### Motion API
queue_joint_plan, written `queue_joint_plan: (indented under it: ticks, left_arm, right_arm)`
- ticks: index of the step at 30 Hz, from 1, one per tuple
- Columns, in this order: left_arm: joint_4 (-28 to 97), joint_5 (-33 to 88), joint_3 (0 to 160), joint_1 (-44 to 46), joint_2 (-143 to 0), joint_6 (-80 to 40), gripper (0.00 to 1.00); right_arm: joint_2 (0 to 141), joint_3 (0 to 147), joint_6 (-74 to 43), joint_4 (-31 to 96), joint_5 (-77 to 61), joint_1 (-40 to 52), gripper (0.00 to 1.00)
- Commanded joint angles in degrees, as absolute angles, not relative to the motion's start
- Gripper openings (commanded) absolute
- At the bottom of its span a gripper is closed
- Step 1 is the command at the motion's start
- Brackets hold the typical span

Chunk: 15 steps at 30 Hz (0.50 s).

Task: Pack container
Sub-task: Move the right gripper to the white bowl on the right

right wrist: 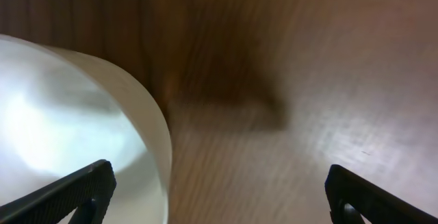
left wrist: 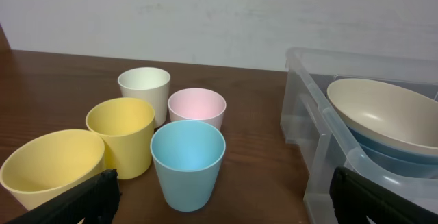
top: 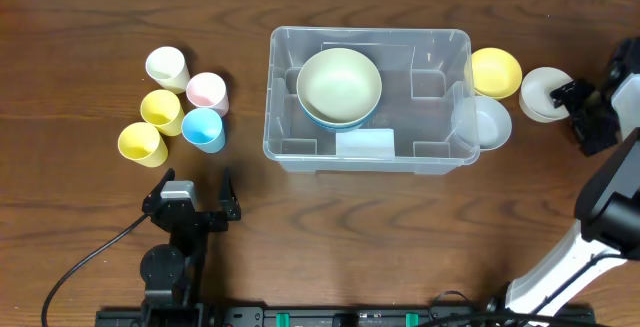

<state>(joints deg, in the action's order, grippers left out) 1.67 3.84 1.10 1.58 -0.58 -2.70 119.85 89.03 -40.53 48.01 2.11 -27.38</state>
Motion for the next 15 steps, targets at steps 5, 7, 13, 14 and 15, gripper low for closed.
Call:
queue_joint_plan:
  ticks: [5,7,13,14,15]
  left_arm:
    - [3.8,4.2,0.3,1.3,-0.2,-1.8,0.98]
    - [3.8,4.2,0.3,1.3,-0.2,-1.8,0.98]
    - [3.8,4.2,0.3,1.3,-0.2,-1.8,0.98]
    - [3.8,4.2,0.3,1.3,-0.2,-1.8,0.98]
    - [3.8,4.2,0.3,1.3,-0.2,-1.8,0.98]
  right_arm:
    - [121.4,88.7,-39.1,47.1,-0.1,-27.4,0.99]
    - [121.5,88.7,-39.1,47.1,0.0,-27.4,0.9]
    - [121.5,88.7,-39.2,47.4,0.2,-27.4,0.58]
    - [121.6,88.7,-39.2,47.4,0.7,-27.4,0.57]
    - [121.6,88.7,-39.2,47.5,1.2,-27.4,0.56]
